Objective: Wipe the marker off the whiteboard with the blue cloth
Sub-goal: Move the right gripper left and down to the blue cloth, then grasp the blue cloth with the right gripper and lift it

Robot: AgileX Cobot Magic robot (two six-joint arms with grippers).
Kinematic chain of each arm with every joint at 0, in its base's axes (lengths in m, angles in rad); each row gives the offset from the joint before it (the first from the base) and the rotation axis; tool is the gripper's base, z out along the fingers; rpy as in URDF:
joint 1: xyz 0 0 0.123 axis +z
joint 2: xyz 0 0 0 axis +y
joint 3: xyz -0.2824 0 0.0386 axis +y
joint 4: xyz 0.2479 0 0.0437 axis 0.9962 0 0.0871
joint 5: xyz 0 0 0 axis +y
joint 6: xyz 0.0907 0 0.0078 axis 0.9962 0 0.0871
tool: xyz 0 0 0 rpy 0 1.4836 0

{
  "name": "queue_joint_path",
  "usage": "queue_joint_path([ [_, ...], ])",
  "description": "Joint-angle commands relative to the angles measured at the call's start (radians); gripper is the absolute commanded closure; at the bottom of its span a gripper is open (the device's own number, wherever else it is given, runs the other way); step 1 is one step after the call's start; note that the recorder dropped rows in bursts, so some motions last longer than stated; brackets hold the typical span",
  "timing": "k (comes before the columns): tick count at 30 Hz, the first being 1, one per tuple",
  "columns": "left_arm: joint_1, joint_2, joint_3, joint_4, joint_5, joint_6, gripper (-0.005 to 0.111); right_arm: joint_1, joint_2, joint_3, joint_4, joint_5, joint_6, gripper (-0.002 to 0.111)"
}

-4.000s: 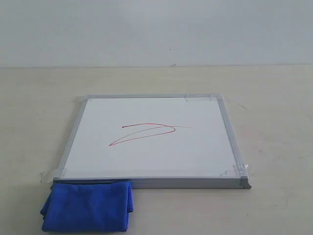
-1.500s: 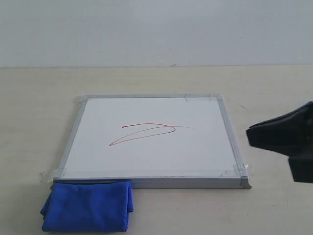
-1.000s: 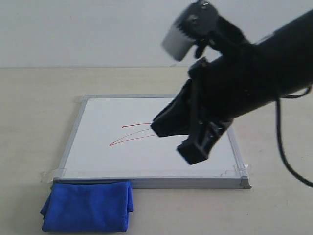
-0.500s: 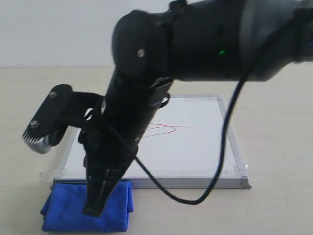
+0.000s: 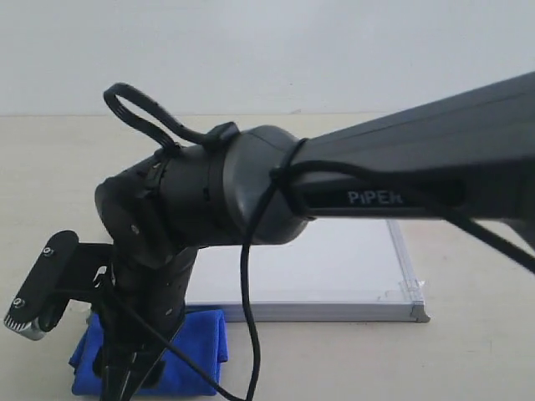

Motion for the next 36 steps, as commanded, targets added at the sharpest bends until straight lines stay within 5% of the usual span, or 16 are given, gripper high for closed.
queue_joint_path([
  [1,0.003,-0.003,0.004,0.003,0.001,0.006,0.102,0.003,0.026,-0.006,-0.041,-0.038,0.017,0.052],
  [11,0.003,-0.003,0.004,0.003,0.001,0.006,0.102,0.003,0.096,-0.006,-0.071,-0.099,0.104,0.054],
  [15,0.003,-0.003,0.004,0.003,0.001,0.006,0.102,0.003,0.112,-0.006,-0.072,-0.077,0.111,0.078],
  [18,0.003,-0.003,0.004,0.003,0.001,0.006,0.102,0.003,0.111,-0.006,-0.076,-0.062,0.111,0.109],
  [30,0.003,-0.003,0.004,0.003,0.001,0.006,0.102,-0.004,-0.061,-0.166,-0.092,-0.077,0.123,0.108],
  [36,0.003,-0.003,0.004,0.003,0.001,0.006,0.102,-0.109,-0.063,-0.238,-0.156,-0.120,0.233,0.108],
])
